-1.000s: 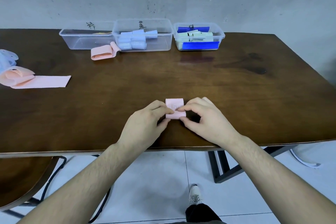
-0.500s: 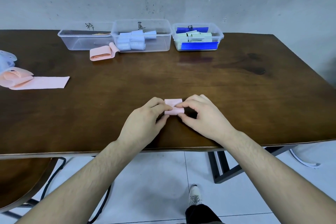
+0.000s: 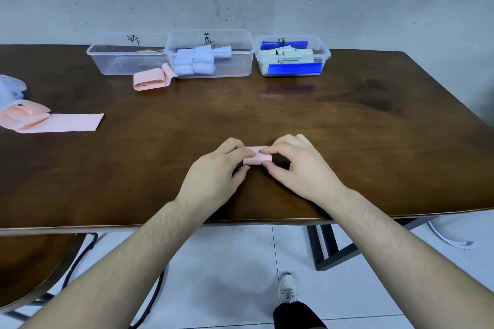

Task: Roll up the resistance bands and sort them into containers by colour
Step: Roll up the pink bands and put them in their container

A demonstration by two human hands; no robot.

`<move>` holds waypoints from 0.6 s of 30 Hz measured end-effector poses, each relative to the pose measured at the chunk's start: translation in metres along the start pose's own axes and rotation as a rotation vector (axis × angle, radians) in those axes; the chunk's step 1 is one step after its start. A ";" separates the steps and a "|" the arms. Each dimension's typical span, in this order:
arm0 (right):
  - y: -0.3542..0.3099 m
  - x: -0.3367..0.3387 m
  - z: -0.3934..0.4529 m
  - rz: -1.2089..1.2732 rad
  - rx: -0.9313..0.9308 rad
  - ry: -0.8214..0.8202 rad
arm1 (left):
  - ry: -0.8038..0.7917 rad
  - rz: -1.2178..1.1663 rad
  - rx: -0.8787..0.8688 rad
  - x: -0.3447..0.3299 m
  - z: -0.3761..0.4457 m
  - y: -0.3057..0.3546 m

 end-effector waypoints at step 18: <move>0.004 -0.003 0.012 -0.081 -0.009 -0.005 | -0.054 0.012 -0.003 -0.013 0.028 -0.016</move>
Point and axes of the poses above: each hand's wrist, its own z-axis towards the middle knuckle, its own x-axis out of the back of the hand, y = z × x, the point moved 8 cm from there along z, towards the middle knuckle, and after that the axes turned 8 degrees about -x, right-handed, at the moved point
